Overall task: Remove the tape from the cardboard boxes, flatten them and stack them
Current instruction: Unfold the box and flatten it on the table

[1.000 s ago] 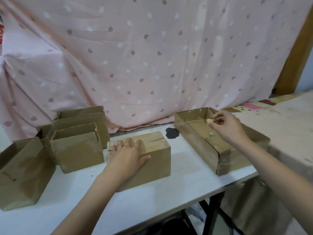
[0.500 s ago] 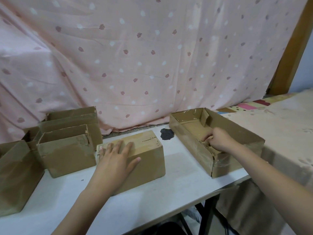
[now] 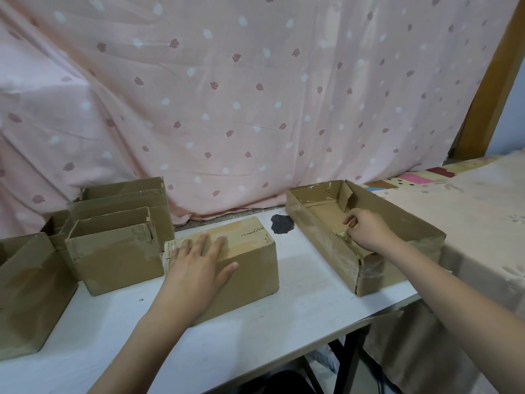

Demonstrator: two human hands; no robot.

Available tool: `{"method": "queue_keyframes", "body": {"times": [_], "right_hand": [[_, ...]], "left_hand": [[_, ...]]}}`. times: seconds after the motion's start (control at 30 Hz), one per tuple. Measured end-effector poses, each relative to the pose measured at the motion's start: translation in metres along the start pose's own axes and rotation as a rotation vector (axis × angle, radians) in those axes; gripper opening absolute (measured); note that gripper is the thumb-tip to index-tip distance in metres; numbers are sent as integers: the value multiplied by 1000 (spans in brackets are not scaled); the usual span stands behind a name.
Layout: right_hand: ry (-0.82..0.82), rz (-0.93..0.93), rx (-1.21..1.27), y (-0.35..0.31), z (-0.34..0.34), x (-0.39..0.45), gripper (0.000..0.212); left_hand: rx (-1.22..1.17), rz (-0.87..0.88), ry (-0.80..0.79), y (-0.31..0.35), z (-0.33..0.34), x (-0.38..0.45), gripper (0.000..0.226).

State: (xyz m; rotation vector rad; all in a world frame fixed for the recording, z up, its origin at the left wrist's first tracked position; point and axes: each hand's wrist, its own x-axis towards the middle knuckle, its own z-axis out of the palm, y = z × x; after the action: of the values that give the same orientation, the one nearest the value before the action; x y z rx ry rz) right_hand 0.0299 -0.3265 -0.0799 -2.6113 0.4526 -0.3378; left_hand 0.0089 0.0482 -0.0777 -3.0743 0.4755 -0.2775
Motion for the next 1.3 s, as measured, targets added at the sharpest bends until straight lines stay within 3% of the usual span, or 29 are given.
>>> {"method": "queue_keyframes", "body": {"times": [0.17,0.3,0.4,0.5,0.53,0.6,0.7,0.73,0.8,0.9,1.0,1.1,1.23,1.3], "right_hand": [[-87,73,-72,-11,-3,-8,36],[-42,72,-58,-29,-8,-20,42],[44,32,131,-53,-14,-35,33],[62,46,486,-91,-17,-60,17],[-24,85,633,-107,-15,-71,9],[-301,244,898,-131,-10,-90,17],[-707,508,1143,-153,10,-112,72],[-781,557,1180,-159,18,-119,81],[-851,590,1226,-173,32,-130,73],[-805,545,1268,-193,38,-140,45],[-730,449,1172,-203,42,-142,32],[-673,360,1014,-216,44,-142,34],[-559,252,866,-235,52,-141,54],[-506,208,840,-242,57,-142,47]], "left_hand": [[84,-5,11,2,-6,-7,68],[151,-30,1,0,-10,-11,71],[151,-32,22,-3,-20,-16,77],[94,-35,28,-8,-30,-14,48],[65,-27,26,-12,-34,-13,44],[16,-9,4,-21,-40,-9,43],[-2,-2,-47,-30,-44,-1,64],[-34,1,-66,-32,-44,3,66],[-147,10,-97,-38,-43,10,64],[-281,10,-125,-48,-46,16,58],[-310,7,-128,-52,-53,15,44],[-331,-16,-146,-52,-57,8,28],[-261,-55,-143,-40,-54,-1,43],[-239,-98,-73,-32,-55,-5,46]]}}
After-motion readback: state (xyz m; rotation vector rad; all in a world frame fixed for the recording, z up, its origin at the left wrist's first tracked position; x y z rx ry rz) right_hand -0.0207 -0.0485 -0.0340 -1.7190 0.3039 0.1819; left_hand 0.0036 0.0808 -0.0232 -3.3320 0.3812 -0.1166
